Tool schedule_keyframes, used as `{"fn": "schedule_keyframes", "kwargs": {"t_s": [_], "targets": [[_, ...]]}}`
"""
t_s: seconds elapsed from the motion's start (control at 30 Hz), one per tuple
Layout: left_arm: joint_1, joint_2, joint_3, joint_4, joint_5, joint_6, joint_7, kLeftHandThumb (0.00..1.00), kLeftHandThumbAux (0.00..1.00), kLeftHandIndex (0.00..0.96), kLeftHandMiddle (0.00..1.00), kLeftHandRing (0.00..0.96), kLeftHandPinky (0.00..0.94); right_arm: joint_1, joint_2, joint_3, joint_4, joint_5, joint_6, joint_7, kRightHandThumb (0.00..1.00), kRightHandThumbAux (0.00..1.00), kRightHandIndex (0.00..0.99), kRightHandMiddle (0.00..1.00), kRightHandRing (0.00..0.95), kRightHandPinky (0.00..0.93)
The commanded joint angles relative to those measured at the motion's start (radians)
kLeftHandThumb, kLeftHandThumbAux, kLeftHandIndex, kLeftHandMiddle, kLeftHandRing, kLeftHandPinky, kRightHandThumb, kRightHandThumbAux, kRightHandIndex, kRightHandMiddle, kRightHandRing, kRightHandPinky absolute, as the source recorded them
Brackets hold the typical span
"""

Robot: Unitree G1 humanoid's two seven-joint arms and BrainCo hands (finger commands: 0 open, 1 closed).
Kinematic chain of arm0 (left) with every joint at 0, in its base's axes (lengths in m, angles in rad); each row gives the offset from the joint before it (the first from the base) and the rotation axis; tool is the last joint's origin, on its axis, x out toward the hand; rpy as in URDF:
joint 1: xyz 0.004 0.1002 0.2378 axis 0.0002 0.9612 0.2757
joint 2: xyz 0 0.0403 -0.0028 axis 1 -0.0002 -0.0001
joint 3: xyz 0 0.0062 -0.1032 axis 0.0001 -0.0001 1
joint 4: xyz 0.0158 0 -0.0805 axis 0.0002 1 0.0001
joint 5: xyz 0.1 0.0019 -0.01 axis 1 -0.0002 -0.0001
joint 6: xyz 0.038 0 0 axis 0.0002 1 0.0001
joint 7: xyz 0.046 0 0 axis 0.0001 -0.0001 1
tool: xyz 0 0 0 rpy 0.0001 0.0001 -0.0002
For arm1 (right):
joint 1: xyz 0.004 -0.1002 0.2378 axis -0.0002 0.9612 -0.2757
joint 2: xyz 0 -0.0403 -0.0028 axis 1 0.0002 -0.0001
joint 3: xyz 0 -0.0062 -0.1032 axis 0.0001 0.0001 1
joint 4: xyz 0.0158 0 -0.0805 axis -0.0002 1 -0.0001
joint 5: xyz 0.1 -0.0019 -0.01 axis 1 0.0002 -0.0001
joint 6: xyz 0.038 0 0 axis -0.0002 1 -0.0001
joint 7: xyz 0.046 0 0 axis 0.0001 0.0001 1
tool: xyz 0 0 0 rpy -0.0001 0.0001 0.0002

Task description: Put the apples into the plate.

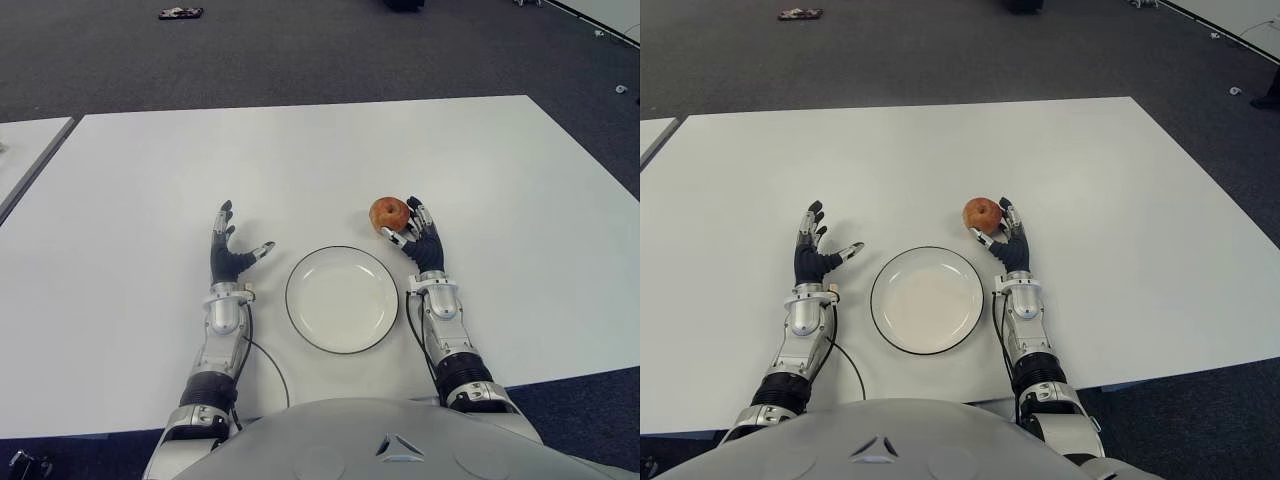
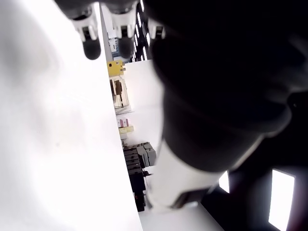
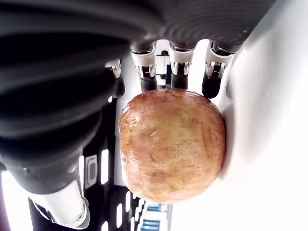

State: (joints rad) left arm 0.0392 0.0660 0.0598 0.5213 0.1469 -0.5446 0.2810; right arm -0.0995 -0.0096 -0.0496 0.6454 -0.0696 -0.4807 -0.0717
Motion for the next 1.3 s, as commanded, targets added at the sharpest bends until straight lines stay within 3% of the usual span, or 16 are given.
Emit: {"fn": "schedule_keyframes", "kwargs": {"t_s": [0.03, 1.07, 1.3], "targets": [[0.008, -0.002, -0.003, -0.003, 0.004, 0.009, -0.008, 0.000, 0.526, 0.000, 0.000, 0.000, 0.000, 0.054, -0.001, -0.006, 0.044, 0.013, 0.036, 0.005, 0.190, 0.772, 0.000, 0.048, 0.065, 0.108], [0.010, -0.001, -0.004, -0.003, 0.006, 0.008, -0.007, 0.000, 0.514, 0.000, 0.000, 0.000, 0.000, 0.061, 0.001, -0.002, 0.020, 0.003, 0.044, -0.006, 0.185, 0.761, 0.000, 0.053, 0.071, 0.110], [0.011, 0.000, -0.004, -0.006, 0.003, 0.008, -0.011, 0.000, 0.514, 0.000, 0.000, 0.000, 0.000, 0.076, 0.004, -0.012, -0.023, -0.037, 0.030, -0.103, 0.197, 0.739, 0.000, 0.035, 0.053, 0.083]]}}
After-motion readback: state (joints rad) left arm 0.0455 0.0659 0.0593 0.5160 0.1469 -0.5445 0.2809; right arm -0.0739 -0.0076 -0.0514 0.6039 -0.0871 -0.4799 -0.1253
